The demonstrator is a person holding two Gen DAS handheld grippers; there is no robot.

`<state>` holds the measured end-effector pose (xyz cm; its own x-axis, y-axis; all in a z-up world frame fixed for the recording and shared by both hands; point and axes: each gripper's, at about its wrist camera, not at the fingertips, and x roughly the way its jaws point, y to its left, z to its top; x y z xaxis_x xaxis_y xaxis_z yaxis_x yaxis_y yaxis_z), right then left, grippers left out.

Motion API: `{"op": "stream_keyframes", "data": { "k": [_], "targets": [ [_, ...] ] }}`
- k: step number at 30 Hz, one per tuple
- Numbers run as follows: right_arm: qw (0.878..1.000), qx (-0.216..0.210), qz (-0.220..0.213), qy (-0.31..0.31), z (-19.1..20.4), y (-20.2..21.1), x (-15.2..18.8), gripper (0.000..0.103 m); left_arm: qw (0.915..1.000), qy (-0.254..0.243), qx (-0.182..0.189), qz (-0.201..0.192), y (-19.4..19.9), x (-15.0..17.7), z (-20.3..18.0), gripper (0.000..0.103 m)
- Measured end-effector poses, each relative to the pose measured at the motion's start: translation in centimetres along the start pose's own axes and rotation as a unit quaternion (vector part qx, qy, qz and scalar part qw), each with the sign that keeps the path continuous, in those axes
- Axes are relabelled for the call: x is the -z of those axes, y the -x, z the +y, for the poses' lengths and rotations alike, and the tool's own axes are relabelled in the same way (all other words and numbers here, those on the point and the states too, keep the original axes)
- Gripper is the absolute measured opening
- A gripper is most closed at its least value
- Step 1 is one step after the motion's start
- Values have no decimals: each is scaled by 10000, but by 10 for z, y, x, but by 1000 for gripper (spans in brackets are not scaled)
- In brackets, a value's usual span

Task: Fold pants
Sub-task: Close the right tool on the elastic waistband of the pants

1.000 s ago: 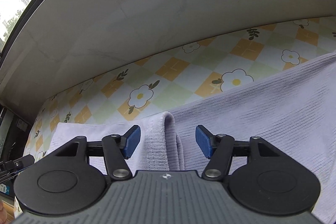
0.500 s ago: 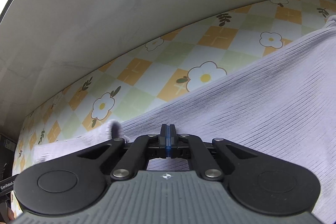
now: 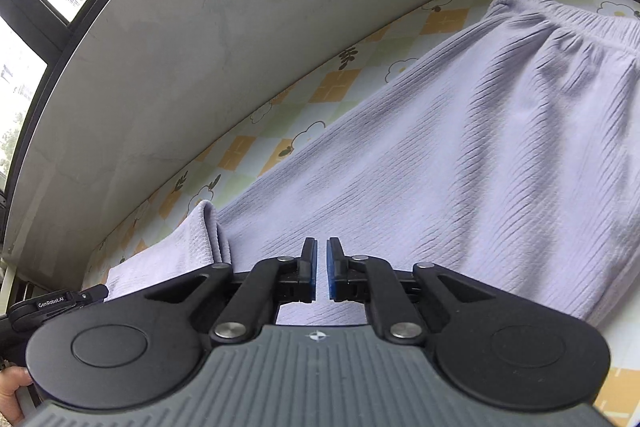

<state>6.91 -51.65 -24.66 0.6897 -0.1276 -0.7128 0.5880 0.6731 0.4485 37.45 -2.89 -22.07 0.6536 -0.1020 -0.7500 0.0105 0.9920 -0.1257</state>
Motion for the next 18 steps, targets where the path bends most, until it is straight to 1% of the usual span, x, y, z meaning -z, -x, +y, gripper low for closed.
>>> {"op": "stream_keyframes", "data": {
  "k": [4, 8, 10, 11, 13, 15, 18],
  "targets": [
    [9996, 64, -221, -156, -26, 23, 5, 8, 9996, -68, 254, 63, 15, 12, -39, 20],
    [9988, 15, -382, -309, -50, 43, 12, 8, 9982, -427, 405, 80, 24, 33, -80, 20],
    [9983, -16, -461, -356, -61, 53, 14, 12, 9971, -610, 427, 131, 24, 42, -94, 20],
    [9980, -41, -504, -374, -65, 57, 15, 17, 9967, -686, 398, 145, 24, 46, -101, 20],
    [9970, -114, -601, -469, -78, 68, 16, 19, 9965, -722, 369, 196, 23, 53, -110, 20],
    [9957, -137, -716, -577, -92, 77, 15, 26, 9966, -682, 374, 264, 21, 58, -117, 20],
    [9937, -108, -837, -732, -115, 88, 12, 27, 9963, -722, 323, 348, 18, 65, -128, 20]
  ]
}}
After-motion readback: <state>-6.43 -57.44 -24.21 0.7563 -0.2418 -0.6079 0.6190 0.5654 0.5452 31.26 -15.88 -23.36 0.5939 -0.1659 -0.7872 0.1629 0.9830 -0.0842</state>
